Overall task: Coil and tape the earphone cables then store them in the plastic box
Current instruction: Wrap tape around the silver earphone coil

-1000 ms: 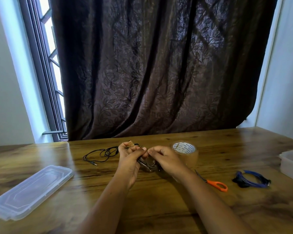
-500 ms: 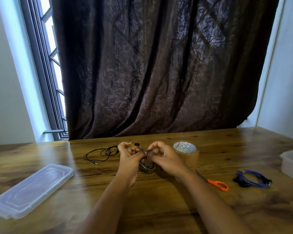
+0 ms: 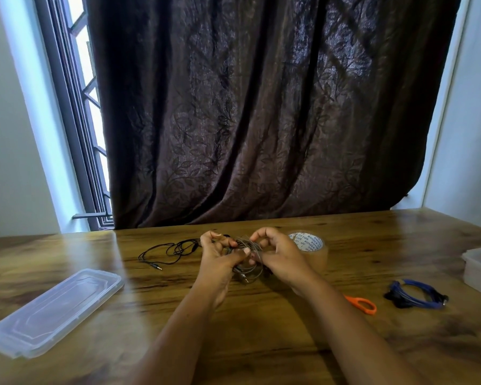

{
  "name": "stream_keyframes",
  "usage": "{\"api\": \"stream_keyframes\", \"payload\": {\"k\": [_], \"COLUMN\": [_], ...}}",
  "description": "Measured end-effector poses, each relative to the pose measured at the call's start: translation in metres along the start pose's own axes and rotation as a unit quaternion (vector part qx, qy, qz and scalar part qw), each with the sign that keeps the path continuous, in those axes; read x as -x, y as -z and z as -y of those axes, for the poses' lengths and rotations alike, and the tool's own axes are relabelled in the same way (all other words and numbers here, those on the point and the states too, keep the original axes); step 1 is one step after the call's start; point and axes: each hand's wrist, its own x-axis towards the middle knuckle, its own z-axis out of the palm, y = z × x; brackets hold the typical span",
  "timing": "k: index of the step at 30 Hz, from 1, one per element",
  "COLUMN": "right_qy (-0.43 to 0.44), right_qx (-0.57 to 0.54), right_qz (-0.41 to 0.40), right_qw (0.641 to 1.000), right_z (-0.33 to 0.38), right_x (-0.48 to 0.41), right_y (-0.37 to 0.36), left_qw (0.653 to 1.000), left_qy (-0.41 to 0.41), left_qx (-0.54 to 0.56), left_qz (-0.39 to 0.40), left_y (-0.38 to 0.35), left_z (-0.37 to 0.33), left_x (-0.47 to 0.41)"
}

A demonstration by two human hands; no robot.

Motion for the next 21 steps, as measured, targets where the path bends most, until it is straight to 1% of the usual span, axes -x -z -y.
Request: {"api": "stream_keyframes", "payload": {"k": [3, 5, 8, 11, 13, 17, 21], "right_qy": [0.011, 0.016, 0.011, -0.004, -0.012, 0.012, 0.015], "right_qx": [0.011, 0.026, 0.005, -0.018, -0.005, 0.045, 0.041], "right_qz": [-0.003, -0.009, -0.026, -0.004, 0.013, 0.002, -0.019], "right_qw": [1.000, 0.999, 1.000, 1.000, 1.000, 0.999, 0.999], "right_z": [-0.0017, -0.0033, -0.0020, -0.0008, -0.0020, -0.0041, -0.0042], "right_x": [0.0003, 0.0004, 0.0004, 0.0006, 0.0008, 0.0006, 0.0000], "right_y": [0.0006, -0.0001, -0.0010, -0.0011, -0.0025, -0.0033, -0.0028], "left_qw": [1.000, 1.000, 0.998, 0.998, 0.998, 1.000, 1.000], "left_qy": [-0.003, -0.001, 0.001, -0.005, -0.001, -0.003, 0.001], "left_qx": [0.004, 0.030, 0.057, 0.063, 0.069, 0.009, 0.012], "left_qz": [-0.006, -0.002, 0.005, -0.002, 0.000, -0.004, -0.005], "left_y": [-0.0010, -0.0015, -0.0024, -0.0022, -0.0009, -0.0007, -0.0018], "left_z": [-0.0008, -0.0028, -0.0034, -0.0037, -0.0045, -0.0028, -0.0020], "left_x": [0.0006, 0.0004, 0.0001, 0.0016, 0.0024, 0.0016, 0.0011]}}
